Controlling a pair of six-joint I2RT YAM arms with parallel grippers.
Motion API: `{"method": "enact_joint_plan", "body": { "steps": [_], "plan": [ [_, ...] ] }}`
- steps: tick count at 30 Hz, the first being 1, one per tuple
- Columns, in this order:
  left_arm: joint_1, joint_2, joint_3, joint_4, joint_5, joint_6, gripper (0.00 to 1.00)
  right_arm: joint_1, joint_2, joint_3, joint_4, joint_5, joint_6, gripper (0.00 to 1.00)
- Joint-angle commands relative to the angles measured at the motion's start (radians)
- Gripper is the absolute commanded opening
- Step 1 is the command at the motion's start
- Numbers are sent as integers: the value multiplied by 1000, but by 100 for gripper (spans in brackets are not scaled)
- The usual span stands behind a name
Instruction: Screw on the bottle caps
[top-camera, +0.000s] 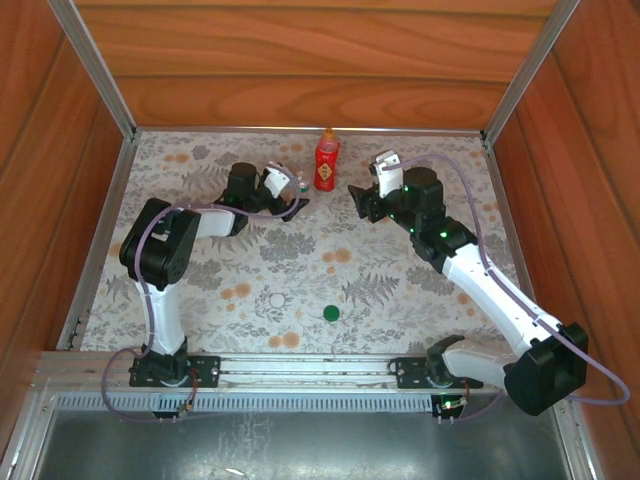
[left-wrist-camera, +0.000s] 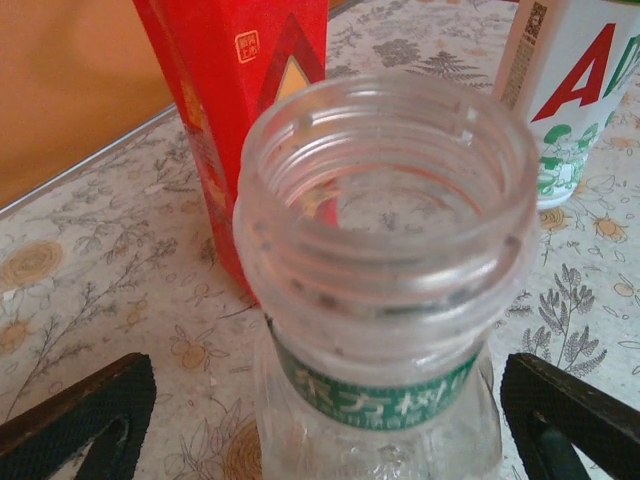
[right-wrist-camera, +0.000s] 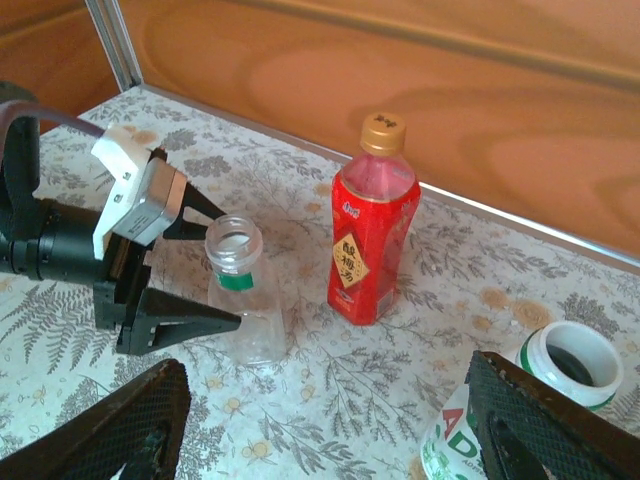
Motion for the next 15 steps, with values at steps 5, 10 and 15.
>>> {"method": "enact_joint_plan", "body": {
  "steps": [5,10,15],
  "plan": [
    [5,31,93,-150,40,43,82,9,-4,-9,-13,10,-4,77],
    [-5,42,129,-212,32,66,74,9,-9,-13,-19,17,-9,77],
    [-8,38,124,-216,40,79,63,8,-16,-29,-19,15,-6,77]
  ]
}}
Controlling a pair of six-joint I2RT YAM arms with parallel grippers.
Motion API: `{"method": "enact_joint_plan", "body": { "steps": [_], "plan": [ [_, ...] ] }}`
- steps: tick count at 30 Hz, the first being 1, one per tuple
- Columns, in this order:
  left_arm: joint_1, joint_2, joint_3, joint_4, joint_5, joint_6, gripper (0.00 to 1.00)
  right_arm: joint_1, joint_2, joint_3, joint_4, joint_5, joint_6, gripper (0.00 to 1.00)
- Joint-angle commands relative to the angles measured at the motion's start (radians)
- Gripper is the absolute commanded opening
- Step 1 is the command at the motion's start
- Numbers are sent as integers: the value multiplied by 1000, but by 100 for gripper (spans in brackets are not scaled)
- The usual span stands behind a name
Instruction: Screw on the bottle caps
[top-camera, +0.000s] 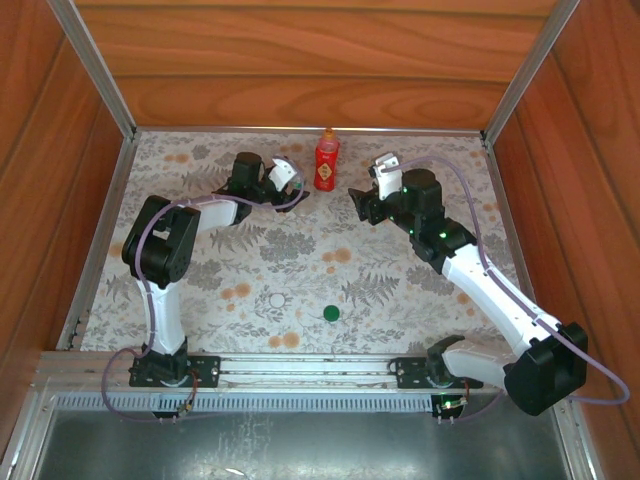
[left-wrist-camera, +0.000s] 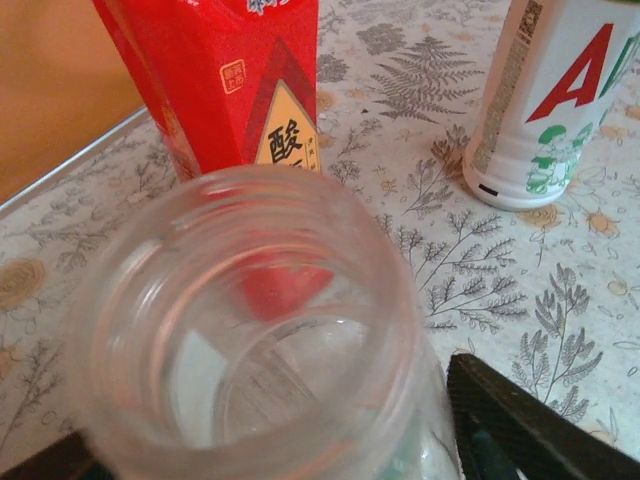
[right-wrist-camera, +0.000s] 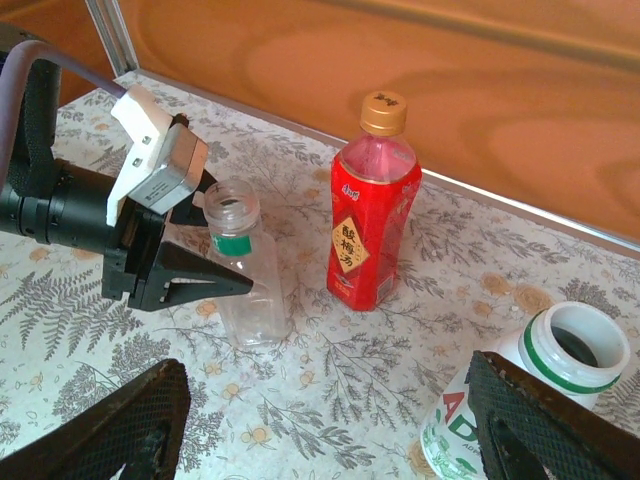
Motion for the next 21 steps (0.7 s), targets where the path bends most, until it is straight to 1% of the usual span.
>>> {"method": "enact_joint_plan", "body": {
  "steps": [1,4,7,13,21],
  "plan": [
    [-5,18,6,-44,23,30,62,9,-16,-23,-6,9,-1,77],
    [-9,14,0,-45,28,35,60,9,-19,-32,-5,9,5,77],
    [-12,3,-10,-46,34,41,55,9,-21,-36,-3,9,9,76],
    [-23,-45,-49,-46,35,61,55,9,-22,-33,-7,5,10,76],
    [-50,-160,-170,-45,40,80,55,9,-20,-40,-13,-21,18,76]
  ]
}}
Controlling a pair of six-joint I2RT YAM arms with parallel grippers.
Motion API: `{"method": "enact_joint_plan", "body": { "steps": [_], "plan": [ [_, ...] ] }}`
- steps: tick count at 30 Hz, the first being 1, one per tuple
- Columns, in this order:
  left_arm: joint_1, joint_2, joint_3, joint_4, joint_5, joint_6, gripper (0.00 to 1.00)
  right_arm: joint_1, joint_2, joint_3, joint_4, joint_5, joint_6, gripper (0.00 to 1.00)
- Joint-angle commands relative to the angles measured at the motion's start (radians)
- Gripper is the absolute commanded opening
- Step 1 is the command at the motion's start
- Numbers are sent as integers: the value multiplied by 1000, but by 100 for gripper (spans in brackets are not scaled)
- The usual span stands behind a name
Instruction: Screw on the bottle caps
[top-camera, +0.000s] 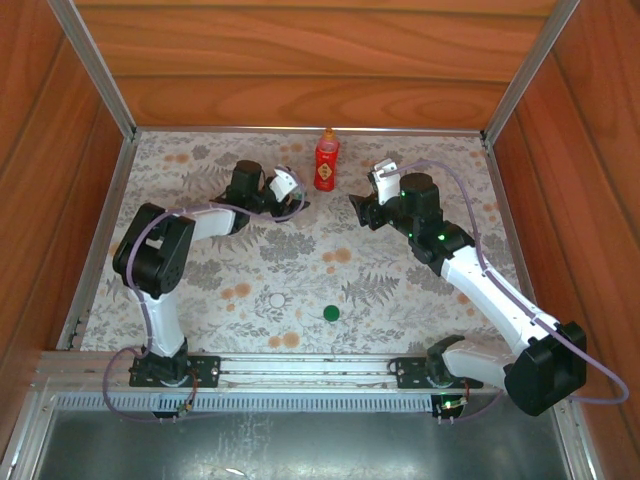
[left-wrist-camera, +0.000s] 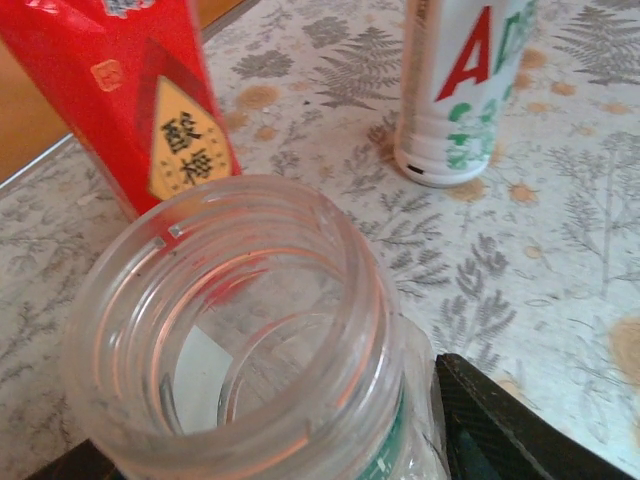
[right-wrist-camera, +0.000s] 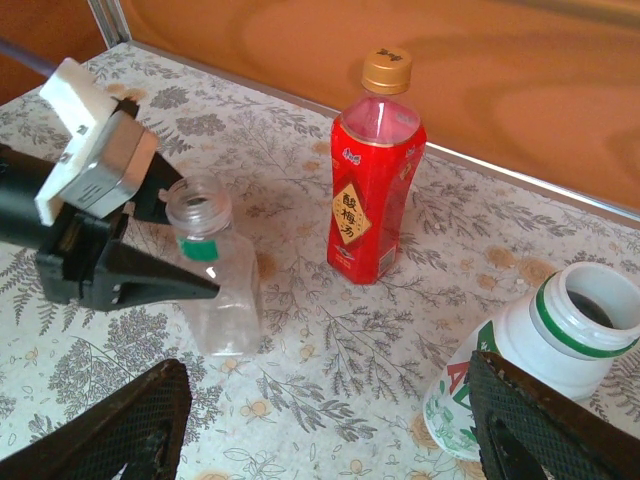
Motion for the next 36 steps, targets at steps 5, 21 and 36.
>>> {"method": "enact_joint_plan", "body": {
  "steps": [5,21,36],
  "plan": [
    [-28,-140,-155,-39,3,43,55,9,-17,-25,0,-43,29,76],
    [-78,-414,-414,-36,-101,28,64,9,-12,-49,5,-102,40,76],
    [-77,-374,-617,458,-88,-184,91,9,-26,-76,8,-111,58,77]
  ]
}}
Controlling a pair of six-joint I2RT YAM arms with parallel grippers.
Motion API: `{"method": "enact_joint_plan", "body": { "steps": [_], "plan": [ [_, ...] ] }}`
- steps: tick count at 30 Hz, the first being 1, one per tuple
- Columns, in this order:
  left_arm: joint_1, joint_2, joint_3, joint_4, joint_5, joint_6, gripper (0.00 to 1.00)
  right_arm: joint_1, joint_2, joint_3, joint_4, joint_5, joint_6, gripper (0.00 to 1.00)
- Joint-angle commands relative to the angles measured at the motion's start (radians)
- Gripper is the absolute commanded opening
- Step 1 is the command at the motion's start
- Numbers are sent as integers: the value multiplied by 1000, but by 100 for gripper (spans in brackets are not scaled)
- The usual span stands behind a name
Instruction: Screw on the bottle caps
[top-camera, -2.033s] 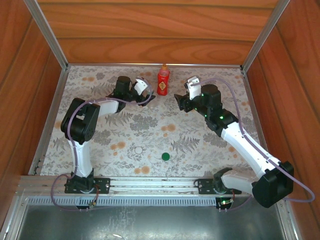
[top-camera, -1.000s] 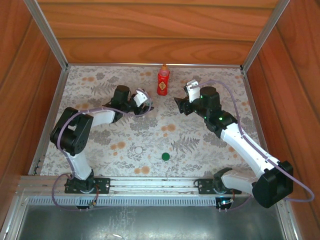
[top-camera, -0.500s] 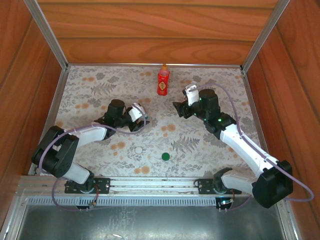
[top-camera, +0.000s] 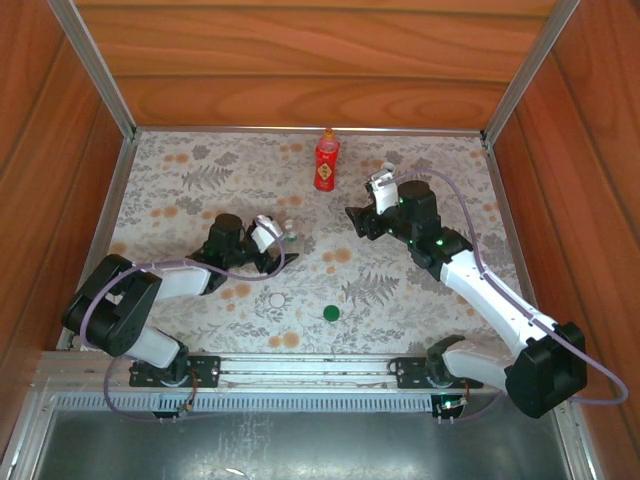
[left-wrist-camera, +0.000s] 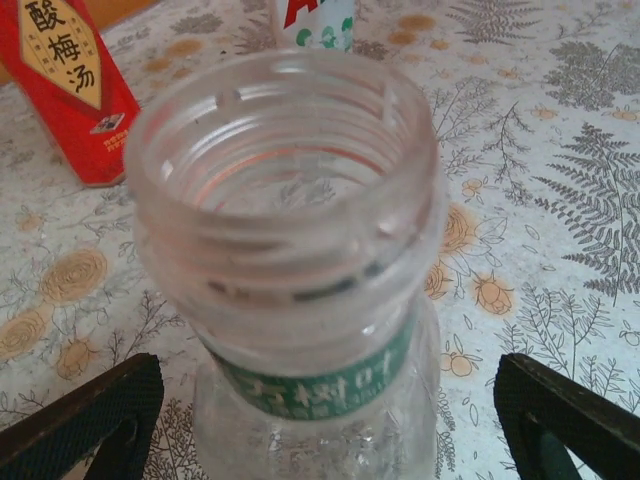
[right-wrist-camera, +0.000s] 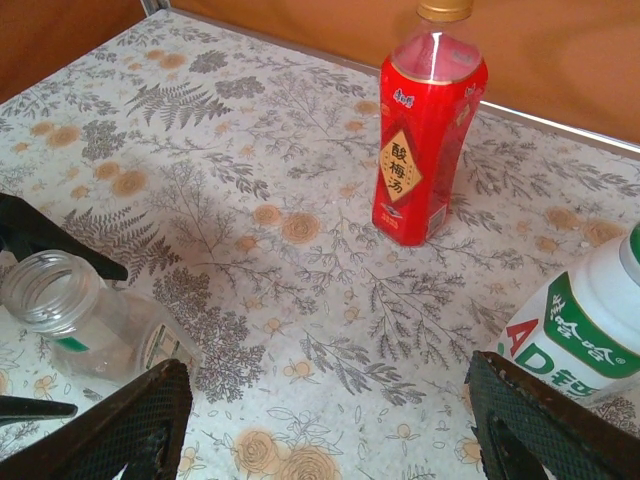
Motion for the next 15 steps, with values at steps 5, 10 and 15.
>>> {"method": "enact_joint_plan", "body": {
  "steps": [5,10,15],
  "plan": [
    [1,104,-70,367,22,-95,91,10,-2,-12,24,-39,32,77],
    [19,235,-90,615,49,-166,90,11,-2,-11,21,-42,39,76],
    [31,328,-102,751,80,-181,86,11,-5,-13,9,-36,41,76]
  ]
}}
